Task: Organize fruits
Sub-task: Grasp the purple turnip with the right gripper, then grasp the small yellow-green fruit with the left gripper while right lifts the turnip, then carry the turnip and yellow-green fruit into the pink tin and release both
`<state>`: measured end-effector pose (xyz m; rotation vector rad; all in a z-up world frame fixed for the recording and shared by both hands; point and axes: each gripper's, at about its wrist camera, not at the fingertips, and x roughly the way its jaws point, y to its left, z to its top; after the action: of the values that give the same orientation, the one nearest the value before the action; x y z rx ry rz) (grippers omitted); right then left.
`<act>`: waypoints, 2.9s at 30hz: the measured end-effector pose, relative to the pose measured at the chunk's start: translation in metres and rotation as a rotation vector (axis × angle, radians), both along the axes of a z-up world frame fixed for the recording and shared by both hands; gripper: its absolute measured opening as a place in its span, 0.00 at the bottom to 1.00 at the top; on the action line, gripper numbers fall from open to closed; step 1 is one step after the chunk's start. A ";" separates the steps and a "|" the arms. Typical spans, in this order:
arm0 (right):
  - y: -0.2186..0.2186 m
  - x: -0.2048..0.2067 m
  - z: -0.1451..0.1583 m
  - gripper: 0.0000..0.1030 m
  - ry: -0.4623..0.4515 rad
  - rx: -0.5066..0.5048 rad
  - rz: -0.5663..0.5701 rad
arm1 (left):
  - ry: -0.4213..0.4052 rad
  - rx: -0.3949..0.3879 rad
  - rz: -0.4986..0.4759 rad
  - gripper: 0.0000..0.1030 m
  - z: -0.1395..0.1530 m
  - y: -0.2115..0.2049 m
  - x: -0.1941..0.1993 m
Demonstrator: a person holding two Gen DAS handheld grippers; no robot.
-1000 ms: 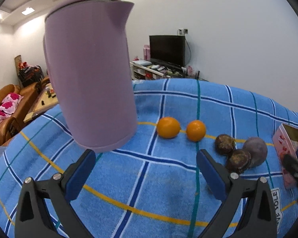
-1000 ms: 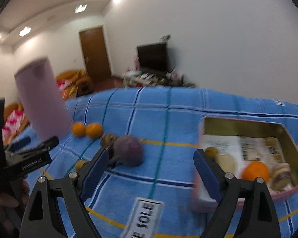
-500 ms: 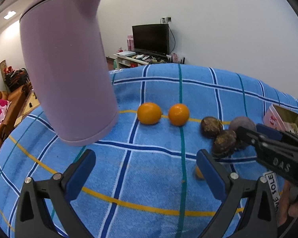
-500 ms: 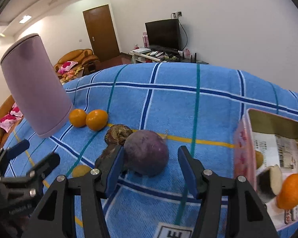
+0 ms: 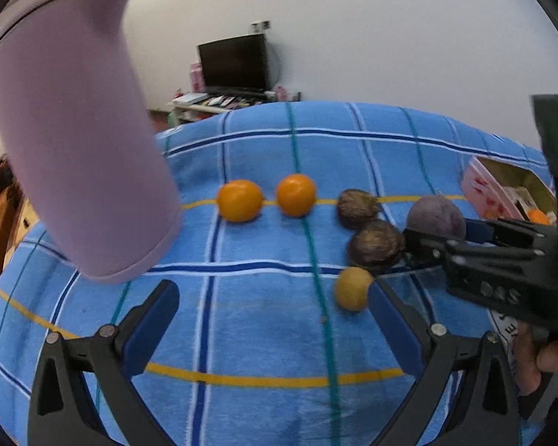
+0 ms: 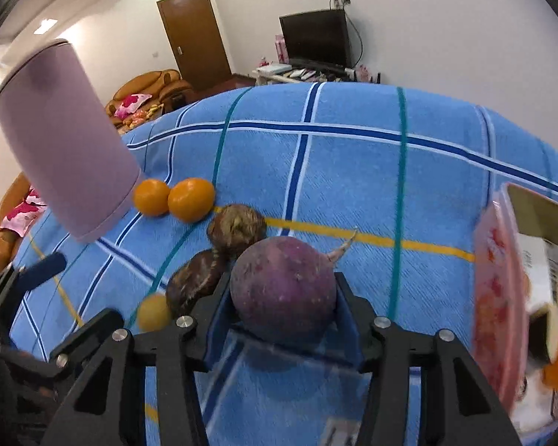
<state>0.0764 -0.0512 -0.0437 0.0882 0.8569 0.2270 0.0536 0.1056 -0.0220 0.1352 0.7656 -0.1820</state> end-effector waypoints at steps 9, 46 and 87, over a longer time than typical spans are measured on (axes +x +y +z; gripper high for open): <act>-0.031 -0.077 0.033 0.51 -0.179 -0.040 -0.029 | 0.031 -0.056 -0.037 0.91 -0.004 -0.021 0.010; -0.047 -0.119 0.050 0.51 -0.390 -0.103 -0.104 | -0.179 -0.136 0.145 0.27 0.019 -0.035 -0.025; -0.156 -0.136 0.064 0.51 -0.431 -0.139 -0.267 | -0.210 -0.088 -0.033 0.27 0.044 -0.173 -0.046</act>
<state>-0.0595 -0.2076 0.0202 0.0212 0.4226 -0.0657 0.0080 -0.0679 0.0218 0.0817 0.5456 -0.2288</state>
